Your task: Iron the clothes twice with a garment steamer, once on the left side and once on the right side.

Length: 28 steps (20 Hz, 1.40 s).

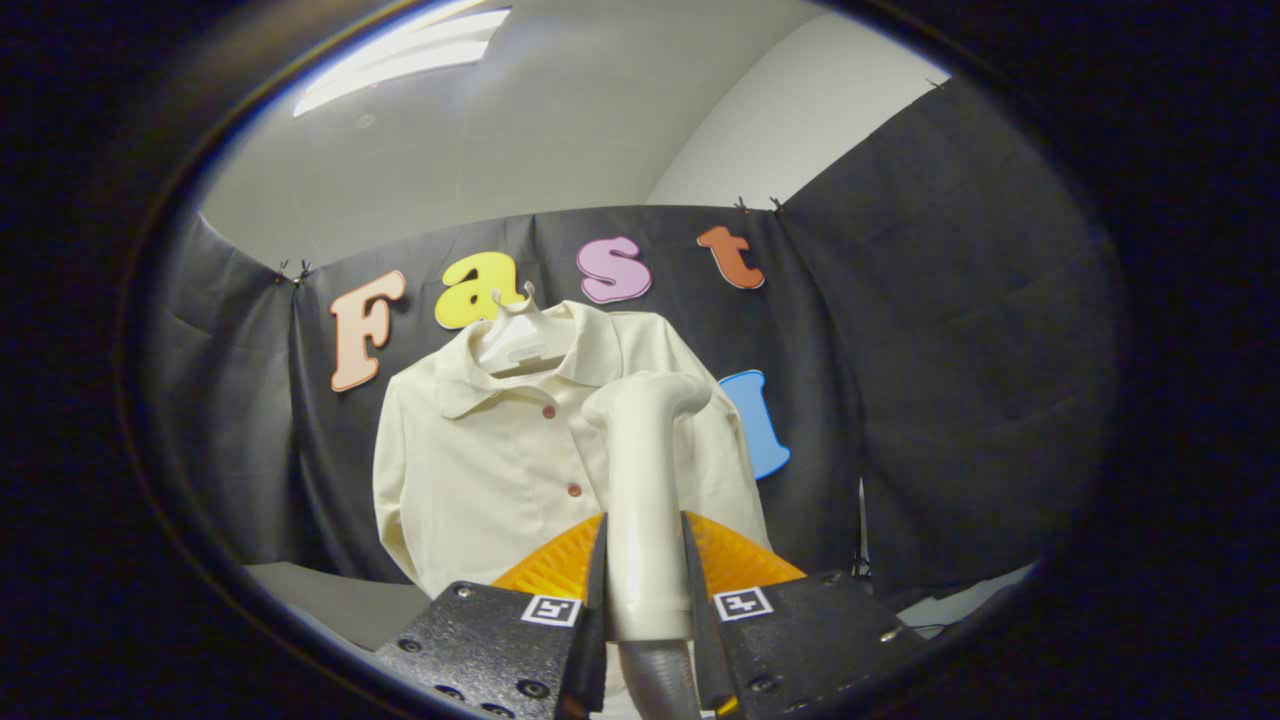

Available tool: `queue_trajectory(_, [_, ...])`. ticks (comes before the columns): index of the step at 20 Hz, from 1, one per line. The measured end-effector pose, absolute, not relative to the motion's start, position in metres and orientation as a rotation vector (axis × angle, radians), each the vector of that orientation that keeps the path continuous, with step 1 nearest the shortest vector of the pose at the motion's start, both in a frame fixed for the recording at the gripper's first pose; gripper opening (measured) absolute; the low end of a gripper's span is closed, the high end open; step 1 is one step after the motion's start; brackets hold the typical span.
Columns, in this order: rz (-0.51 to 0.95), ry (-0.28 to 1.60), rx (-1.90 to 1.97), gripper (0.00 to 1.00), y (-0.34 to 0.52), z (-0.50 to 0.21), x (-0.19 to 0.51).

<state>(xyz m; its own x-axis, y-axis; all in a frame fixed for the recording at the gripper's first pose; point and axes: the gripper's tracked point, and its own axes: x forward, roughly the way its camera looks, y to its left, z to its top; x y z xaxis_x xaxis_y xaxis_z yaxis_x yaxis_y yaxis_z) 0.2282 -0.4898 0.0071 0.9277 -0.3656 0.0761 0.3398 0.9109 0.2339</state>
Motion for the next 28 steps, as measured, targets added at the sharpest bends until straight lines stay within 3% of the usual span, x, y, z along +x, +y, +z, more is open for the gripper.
queue_trajectory(8, [-0.394, -0.115, 0.19, 0.34, -0.504, 0.008, 0.278])
queue_trajectory(28, [-0.403, 0.042, 0.246, 0.34, -0.503, -0.115, 0.233])
